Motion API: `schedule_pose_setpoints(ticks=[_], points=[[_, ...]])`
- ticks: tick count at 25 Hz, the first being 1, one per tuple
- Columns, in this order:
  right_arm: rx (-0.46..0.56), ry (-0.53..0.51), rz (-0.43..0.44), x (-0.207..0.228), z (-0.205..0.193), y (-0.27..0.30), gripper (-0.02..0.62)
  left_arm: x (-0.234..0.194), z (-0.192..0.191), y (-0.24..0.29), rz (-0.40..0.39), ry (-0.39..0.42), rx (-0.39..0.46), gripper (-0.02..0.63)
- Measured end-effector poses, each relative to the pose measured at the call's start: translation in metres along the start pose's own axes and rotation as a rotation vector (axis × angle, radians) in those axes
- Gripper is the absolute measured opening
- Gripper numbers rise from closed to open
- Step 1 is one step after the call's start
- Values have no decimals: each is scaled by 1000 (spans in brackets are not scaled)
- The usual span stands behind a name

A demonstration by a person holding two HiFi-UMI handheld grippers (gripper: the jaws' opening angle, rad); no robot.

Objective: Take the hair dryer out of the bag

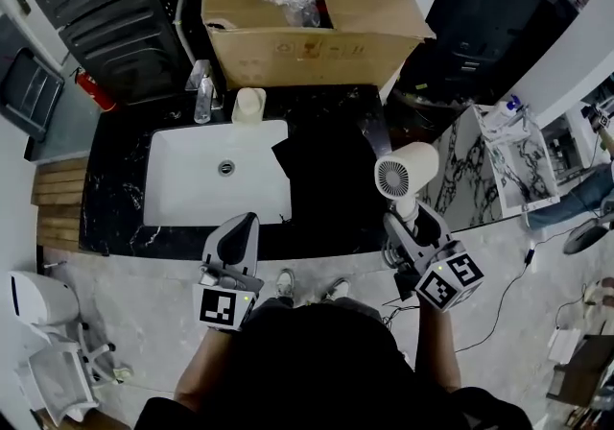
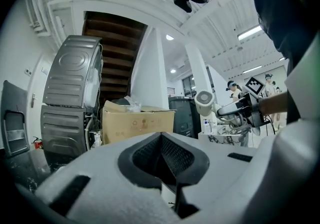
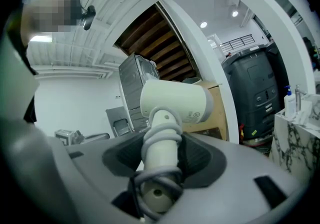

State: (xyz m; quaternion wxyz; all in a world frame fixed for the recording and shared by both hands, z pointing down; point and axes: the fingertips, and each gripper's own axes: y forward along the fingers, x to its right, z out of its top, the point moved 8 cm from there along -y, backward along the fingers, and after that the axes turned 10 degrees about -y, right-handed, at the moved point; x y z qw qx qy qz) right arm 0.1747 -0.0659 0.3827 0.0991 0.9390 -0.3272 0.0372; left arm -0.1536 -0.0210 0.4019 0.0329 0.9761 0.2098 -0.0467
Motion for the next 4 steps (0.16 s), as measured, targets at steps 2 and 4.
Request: schedule_pose_setpoints(ticks=[2,4], points=[[0,-1,-3,-2,2,0,227,0,0,1,-9,-1,2,20],[2,-1,-5,-4,4,0,227,0,1,1,-15,0,5,20]])
